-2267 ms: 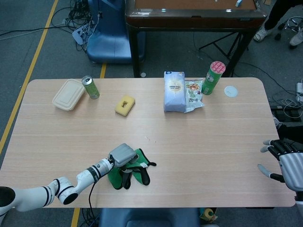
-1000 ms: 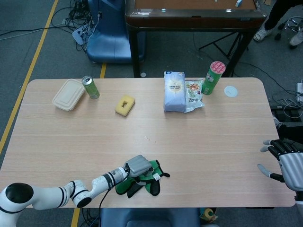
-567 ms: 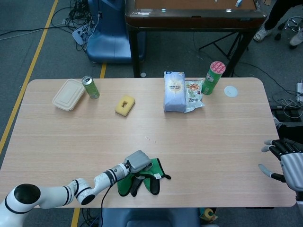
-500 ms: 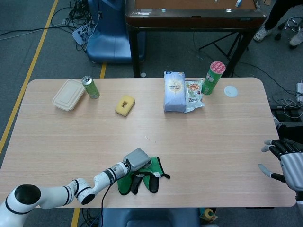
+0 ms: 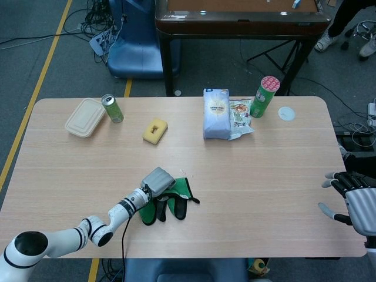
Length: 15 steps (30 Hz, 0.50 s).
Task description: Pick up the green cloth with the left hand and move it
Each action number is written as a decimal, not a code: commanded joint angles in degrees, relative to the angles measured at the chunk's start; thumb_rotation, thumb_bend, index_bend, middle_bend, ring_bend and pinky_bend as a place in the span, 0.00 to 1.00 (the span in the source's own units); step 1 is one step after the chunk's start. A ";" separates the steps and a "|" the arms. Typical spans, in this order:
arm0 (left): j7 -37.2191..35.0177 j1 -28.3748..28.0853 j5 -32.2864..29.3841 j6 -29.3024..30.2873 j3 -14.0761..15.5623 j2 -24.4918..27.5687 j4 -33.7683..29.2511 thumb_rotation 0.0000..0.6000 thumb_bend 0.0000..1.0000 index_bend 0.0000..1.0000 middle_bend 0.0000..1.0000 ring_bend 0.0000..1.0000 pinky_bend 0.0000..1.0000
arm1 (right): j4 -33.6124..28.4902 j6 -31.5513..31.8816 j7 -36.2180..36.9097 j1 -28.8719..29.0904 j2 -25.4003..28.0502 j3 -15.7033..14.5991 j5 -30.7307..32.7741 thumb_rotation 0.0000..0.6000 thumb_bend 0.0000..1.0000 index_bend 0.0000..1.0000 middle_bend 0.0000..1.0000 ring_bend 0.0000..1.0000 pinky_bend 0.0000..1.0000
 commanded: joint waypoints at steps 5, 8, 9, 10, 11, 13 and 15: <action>1.82 1.11 -1.91 1.78 -1.40 2.18 2.37 1.00 0.20 0.60 0.67 0.70 0.93 | -0.37 0.29 -0.29 -0.09 0.13 -0.04 -0.25 1.00 0.26 0.43 0.33 0.26 0.31; 1.52 1.90 -2.73 3.12 -2.37 4.49 0.88 1.00 0.20 0.60 0.67 0.70 0.92 | -0.53 0.46 -0.40 -0.09 0.14 -0.05 -0.48 1.00 0.26 0.43 0.33 0.26 0.31; 1.53 2.13 -2.89 3.67 -2.66 5.27 0.22 1.00 0.20 0.60 0.67 0.70 0.92 | -0.54 0.48 -0.41 -0.08 0.12 -0.06 -0.55 1.00 0.26 0.43 0.33 0.26 0.31; 1.53 2.35 -3.08 4.18 -2.98 6.06 -0.52 1.00 0.20 0.60 0.67 0.70 0.92 | -0.55 0.49 -0.42 -0.07 0.09 -0.07 -0.61 1.00 0.26 0.43 0.33 0.26 0.31; 1.53 2.58 -3.38 4.55 -3.30 6.90 -1.42 1.00 0.20 0.60 0.67 0.70 0.92 | -0.54 0.47 -0.42 -0.05 0.06 -0.09 -0.64 1.00 0.26 0.43 0.33 0.26 0.31; 1.76 3.04 -3.87 5.45 -3.92 8.91 -3.58 1.00 0.20 0.60 0.67 0.70 0.92 | -0.49 0.44 -0.41 -0.01 -0.02 -0.12 -0.74 1.00 0.26 0.43 0.33 0.26 0.31; 2.22 3.52 -4.21 6.56 -4.44 10.61 -5.15 1.00 0.20 0.60 0.67 0.70 0.92 | -0.43 0.52 -0.30 0.00 -0.06 -0.12 -0.84 1.00 0.26 0.43 0.33 0.26 0.31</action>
